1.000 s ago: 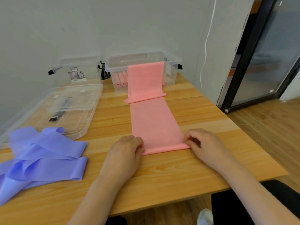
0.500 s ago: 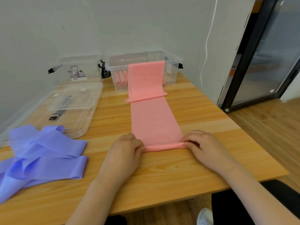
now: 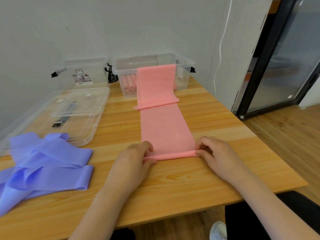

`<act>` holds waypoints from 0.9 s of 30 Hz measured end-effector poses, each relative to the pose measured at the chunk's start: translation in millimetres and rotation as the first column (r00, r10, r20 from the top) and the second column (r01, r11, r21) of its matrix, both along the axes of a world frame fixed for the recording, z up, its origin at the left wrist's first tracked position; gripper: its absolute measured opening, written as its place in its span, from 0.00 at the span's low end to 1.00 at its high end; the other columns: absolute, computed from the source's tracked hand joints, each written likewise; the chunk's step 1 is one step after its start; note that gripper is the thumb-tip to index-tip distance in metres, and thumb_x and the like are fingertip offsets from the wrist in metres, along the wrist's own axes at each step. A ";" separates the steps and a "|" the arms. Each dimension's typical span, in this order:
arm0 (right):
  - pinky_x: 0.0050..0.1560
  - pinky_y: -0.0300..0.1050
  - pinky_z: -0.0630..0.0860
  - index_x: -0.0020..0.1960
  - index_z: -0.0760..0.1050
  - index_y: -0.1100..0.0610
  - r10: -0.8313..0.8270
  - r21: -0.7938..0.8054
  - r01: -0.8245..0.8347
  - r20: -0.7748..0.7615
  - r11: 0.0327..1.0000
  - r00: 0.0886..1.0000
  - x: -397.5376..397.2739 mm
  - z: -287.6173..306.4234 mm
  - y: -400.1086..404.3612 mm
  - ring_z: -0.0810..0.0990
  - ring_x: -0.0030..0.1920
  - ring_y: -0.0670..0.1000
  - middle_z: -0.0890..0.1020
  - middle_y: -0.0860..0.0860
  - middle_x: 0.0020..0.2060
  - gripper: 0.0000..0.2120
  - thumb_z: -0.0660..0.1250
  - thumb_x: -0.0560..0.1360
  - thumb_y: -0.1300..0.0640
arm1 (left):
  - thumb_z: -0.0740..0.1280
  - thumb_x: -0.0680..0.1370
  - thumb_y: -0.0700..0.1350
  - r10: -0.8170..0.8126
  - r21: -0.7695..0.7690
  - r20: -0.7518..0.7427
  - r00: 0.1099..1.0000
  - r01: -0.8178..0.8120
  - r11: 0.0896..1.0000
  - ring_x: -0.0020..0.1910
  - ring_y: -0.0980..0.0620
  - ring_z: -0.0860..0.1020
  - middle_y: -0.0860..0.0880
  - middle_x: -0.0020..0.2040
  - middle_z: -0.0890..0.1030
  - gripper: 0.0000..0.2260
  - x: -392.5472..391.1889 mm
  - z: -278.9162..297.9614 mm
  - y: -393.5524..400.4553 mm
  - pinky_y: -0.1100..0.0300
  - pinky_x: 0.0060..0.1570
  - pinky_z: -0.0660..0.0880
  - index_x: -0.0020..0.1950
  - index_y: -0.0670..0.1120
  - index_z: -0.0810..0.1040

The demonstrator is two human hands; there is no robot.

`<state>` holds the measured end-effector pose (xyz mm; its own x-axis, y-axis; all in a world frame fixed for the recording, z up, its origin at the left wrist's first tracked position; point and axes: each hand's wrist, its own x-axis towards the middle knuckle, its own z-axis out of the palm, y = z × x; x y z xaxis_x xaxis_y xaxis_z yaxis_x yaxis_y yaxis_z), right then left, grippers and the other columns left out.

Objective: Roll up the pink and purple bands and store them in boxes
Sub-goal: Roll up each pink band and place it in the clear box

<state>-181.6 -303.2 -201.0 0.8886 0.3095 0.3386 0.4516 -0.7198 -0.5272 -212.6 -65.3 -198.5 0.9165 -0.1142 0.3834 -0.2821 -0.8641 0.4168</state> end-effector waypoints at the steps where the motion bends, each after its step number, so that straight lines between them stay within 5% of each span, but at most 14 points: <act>1: 0.46 0.39 0.68 0.41 0.75 0.49 0.003 -0.005 -0.003 0.007 1.000 1.000 0.2 -0.2 0.1 0.73 0.43 0.44 0.76 0.41 0.38 0.07 0.69 0.72 0.60 | 0.69 0.74 0.46 0.011 -0.002 0.002 1.000 -0.011 1.000 0.42 0.53 0.74 0.52 0.43 0.78 0.06 -0.2 0.6 -0.2 0.63 0.42 0.68 0.49 0.50 0.77; 5: 0.50 0.38 0.67 0.42 0.80 0.53 0.042 -0.054 -0.042 0.000 0.998 0.999 1.6 0.1 -0.1 0.71 0.46 0.43 0.74 0.39 0.40 0.05 0.74 0.67 0.56 | 0.73 0.70 0.41 -0.043 0.026 0.065 0.997 0.041 0.999 0.41 0.50 0.76 0.51 0.40 0.79 0.02 1.1 -1.5 -0.8 0.58 0.41 0.72 0.41 0.46 0.82; 12: 0.44 0.38 0.67 0.41 0.71 0.45 0.001 -0.007 -0.001 -0.019 1.000 1.000 1.2 -1.0 0.4 0.73 0.42 0.43 0.75 0.41 0.38 0.11 0.69 0.72 0.59 | 0.67 0.75 0.47 0.015 0.016 0.013 1.000 -0.015 1.000 0.41 0.51 0.75 0.52 0.42 0.77 0.05 -0.1 1.7 -2.6 0.60 0.42 0.69 0.49 0.50 0.75; 15: 0.48 0.41 0.67 0.40 0.76 0.50 0.046 -0.047 -0.046 -0.013 0.998 0.999 0.3 0.7 1.1 0.71 0.44 0.42 0.74 0.38 0.38 0.04 0.70 0.71 0.58 | 0.69 0.74 0.44 -0.042 0.033 0.036 0.998 0.040 0.999 0.41 0.50 0.75 0.52 0.40 0.77 0.02 -1.4 1.3 -2.4 0.60 0.41 0.68 0.45 0.47 0.78; 18: 0.50 0.38 0.67 0.40 0.76 0.50 0.058 -0.052 -0.060 -0.044 0.997 0.997 -0.4 2.3 0.4 0.70 0.45 0.39 0.73 0.38 0.39 0.08 0.75 0.65 0.55 | 0.74 0.70 0.46 -0.060 0.043 0.009 0.998 0.059 0.997 0.43 0.54 0.72 0.53 0.42 0.77 0.07 -0.1 1.7 -1.5 0.62 0.43 0.66 0.44 0.47 0.80; 27: 0.51 0.45 0.69 0.42 0.81 0.54 0.068 -0.049 -0.067 0.025 0.997 0.997 1.9 -3.1 -0.2 0.71 0.44 0.41 0.73 0.37 0.38 0.02 0.69 0.72 0.59 | 0.68 0.74 0.43 -0.092 0.029 0.008 0.996 0.092 0.995 0.43 0.50 0.74 0.50 0.42 0.78 0.02 -2.8 4.4 -4.1 0.59 0.44 0.68 0.45 0.45 0.78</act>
<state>-179.8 -303.5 -204.1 0.8558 0.3851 0.3454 0.5137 -0.7112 -0.4799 -215.4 -69.4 -194.1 0.8978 -0.2090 0.3876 -0.3649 -0.8458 0.3892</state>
